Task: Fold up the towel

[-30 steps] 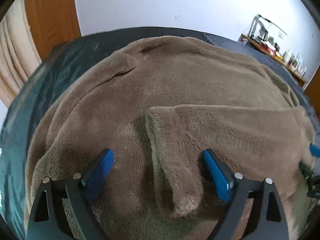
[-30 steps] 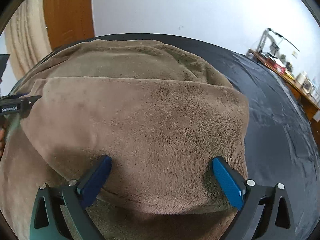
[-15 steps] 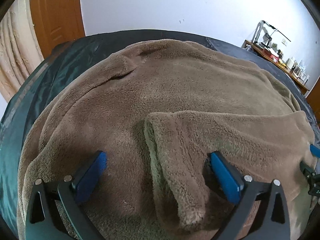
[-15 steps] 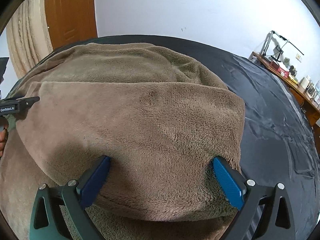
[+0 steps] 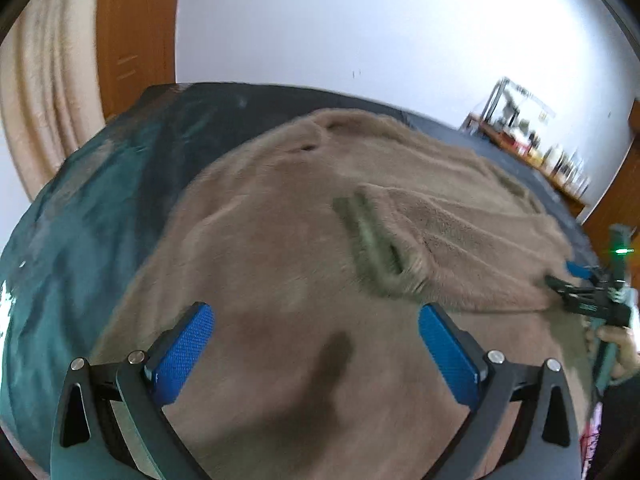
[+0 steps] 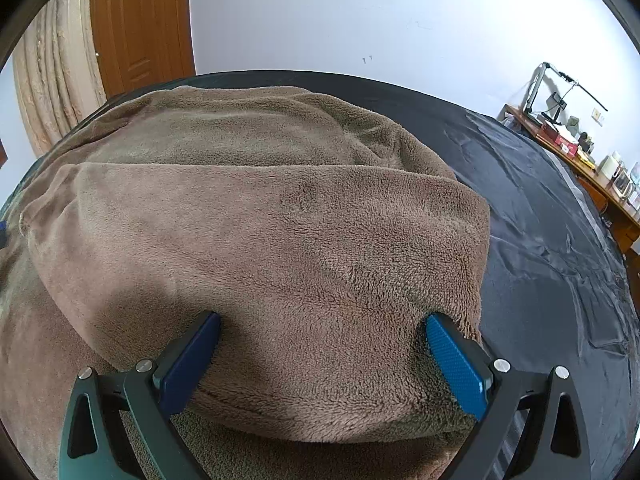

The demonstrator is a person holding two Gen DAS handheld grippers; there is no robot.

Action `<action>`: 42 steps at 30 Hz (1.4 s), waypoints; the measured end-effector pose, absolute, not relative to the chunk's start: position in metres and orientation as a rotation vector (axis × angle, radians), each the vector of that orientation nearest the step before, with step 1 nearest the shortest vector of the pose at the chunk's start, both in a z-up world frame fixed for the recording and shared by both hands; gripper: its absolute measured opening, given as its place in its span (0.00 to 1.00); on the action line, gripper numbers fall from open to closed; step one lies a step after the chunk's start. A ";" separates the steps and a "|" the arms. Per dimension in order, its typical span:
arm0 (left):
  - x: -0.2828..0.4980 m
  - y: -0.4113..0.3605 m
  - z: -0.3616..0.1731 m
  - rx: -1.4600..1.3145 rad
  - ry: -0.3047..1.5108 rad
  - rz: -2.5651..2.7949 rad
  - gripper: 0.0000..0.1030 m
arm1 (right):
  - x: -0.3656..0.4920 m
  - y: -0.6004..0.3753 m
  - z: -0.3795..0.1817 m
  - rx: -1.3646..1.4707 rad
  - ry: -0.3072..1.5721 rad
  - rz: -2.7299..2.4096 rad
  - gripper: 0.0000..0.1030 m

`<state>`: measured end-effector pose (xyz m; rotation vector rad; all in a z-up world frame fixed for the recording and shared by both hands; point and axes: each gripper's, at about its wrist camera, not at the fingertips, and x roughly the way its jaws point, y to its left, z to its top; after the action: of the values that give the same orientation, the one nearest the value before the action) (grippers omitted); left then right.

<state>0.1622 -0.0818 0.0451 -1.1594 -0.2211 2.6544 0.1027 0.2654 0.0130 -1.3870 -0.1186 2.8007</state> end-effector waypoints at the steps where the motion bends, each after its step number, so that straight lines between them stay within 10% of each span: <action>1: 0.172 -0.097 0.049 -1.140 -0.263 2.656 1.00 | 0.103 0.265 0.013 -1.386 -0.120 2.801 0.99; 10: 0.234 -0.206 0.053 -1.068 -0.503 2.606 1.00 | 0.104 0.266 0.014 -1.386 -0.115 2.806 0.99; 42: 0.284 -0.254 -0.073 -1.001 -0.434 2.290 0.88 | 0.107 0.261 0.016 -1.376 -0.138 2.792 0.99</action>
<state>0.2840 -0.2542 -0.0732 -1.0010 -0.4341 2.2901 0.1070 0.2605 0.0156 -1.3762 -0.1378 2.7917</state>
